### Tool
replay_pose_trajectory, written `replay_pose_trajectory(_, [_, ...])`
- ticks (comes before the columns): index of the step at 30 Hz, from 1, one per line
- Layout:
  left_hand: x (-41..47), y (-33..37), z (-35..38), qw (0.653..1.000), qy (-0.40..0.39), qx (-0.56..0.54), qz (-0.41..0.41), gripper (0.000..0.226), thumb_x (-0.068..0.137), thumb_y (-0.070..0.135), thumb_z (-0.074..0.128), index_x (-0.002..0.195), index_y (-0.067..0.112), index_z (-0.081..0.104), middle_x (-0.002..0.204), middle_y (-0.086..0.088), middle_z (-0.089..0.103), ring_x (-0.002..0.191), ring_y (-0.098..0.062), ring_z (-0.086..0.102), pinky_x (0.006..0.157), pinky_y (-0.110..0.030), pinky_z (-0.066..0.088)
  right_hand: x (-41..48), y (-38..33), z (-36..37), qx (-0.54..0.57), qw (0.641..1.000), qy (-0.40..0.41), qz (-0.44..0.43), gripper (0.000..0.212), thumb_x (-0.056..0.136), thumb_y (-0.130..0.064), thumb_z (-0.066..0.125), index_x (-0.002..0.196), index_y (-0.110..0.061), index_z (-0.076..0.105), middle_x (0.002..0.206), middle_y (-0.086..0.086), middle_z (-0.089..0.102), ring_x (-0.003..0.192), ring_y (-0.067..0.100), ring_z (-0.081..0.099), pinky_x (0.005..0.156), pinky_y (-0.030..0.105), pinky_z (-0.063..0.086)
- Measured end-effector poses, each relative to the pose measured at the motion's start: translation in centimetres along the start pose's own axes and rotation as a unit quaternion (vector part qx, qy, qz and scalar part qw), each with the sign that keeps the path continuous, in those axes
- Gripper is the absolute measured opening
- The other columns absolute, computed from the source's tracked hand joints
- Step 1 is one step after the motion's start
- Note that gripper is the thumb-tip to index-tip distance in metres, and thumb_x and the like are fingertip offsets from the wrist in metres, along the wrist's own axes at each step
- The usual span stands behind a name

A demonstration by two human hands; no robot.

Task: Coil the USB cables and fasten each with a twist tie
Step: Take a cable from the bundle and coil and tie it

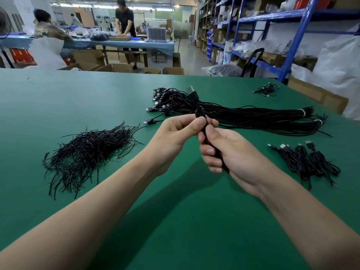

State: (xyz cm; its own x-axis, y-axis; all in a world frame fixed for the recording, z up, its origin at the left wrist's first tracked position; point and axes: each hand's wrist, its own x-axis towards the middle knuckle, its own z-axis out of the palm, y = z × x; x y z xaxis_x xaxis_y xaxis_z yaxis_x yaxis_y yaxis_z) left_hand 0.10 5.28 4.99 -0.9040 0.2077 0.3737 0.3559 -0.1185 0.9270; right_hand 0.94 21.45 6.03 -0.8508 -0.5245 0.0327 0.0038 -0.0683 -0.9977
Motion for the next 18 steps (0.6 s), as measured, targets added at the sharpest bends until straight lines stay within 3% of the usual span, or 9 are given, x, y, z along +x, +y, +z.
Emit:
replay_pose_trajectory(3, [0.0, -0.3, 0.1, 1.0, 0.011, -0.001, -0.003, 0.024, 0.097, 0.035, 0.058, 0.09, 0.025, 0.078, 0.079, -0.014, 0.057, 0.089, -0.023, 0.054, 0.093, -0.028, 0.046, -0.1, -0.1, -0.4, -0.084, 0.996, 0.005, -0.008, 0.033, 0.109, -0.035, 0.038, 0.098, -0.014, 0.061, 0.063, -0.008, 0.047, 0.05, 0.007, 0.035, 0.047, 0.02, 0.035])
replay_pose_trajectory(7, [-0.2, -0.7, 0.3, 1.0, 0.022, 0.021, 0.0, 0.026, 0.1, 0.032, 0.055, 0.093, 0.019, 0.077, 0.088, -0.038, 0.055, 0.083, -0.016, 0.057, 0.093, -0.029, 0.046, -0.1, -0.1, -0.1, -0.166, 0.986, 0.032, -0.002, 0.031, 0.108, -0.034, 0.038, 0.092, -0.017, 0.058, 0.059, -0.012, 0.044, 0.05, 0.007, 0.032, 0.049, 0.023, 0.033])
replay_pose_trajectory(9, [-0.2, -0.8, 0.3, 0.999, 0.025, 0.044, -0.001, 0.026, 0.102, 0.027, 0.054, 0.099, 0.012, 0.075, 0.09, -0.037, 0.059, 0.078, -0.011, 0.059, 0.092, -0.028, 0.047, 0.0, 0.3, 0.2, -0.163, 0.985, 0.048, 0.002, 0.03, 0.108, -0.033, 0.037, 0.086, -0.018, 0.05, 0.058, -0.011, 0.037, 0.05, 0.009, 0.028, 0.051, 0.025, 0.027])
replay_pose_trajectory(13, [0.5, -0.6, -0.7, 0.992, 0.013, 0.116, -0.041, 0.029, 0.103, 0.033, 0.054, 0.114, 0.016, 0.075, 0.114, -0.016, 0.073, 0.102, -0.017, 0.068, 0.103, -0.031, 0.049, 0.0, 0.7, 0.3, -0.11, 0.993, 0.053, 0.007, 0.028, 0.109, -0.029, 0.036, 0.086, -0.018, 0.045, 0.059, -0.009, 0.035, 0.051, 0.01, 0.026, 0.05, 0.024, 0.026])
replay_pose_trajectory(16, [2.1, -0.7, -4.0, 0.954, 0.07, 0.285, -0.059, 0.032, 0.102, 0.039, 0.054, 0.121, 0.021, 0.072, 0.116, 0.001, 0.075, 0.11, -0.016, 0.068, 0.1, -0.037, 0.052, -0.1, 0.6, 0.0, -0.08, 0.994, 0.069, 0.018, 0.027, 0.109, -0.025, 0.035, 0.086, -0.017, 0.045, 0.057, -0.01, 0.036, 0.05, 0.009, 0.026, 0.047, 0.021, 0.025])
replay_pose_trajectory(18, [3.3, -1.0, -7.4, 0.885, 0.132, 0.439, -0.083, 0.027, 0.103, 0.031, 0.056, 0.12, 0.019, 0.073, 0.115, -0.001, 0.075, 0.106, -0.019, 0.068, 0.098, -0.04, 0.053, -0.1, 0.6, 0.0, -0.079, 0.994, 0.073, 0.022, 0.027, 0.109, -0.024, 0.034, 0.085, -0.016, 0.045, 0.057, -0.01, 0.037, 0.05, 0.01, 0.026, 0.048, 0.022, 0.025])
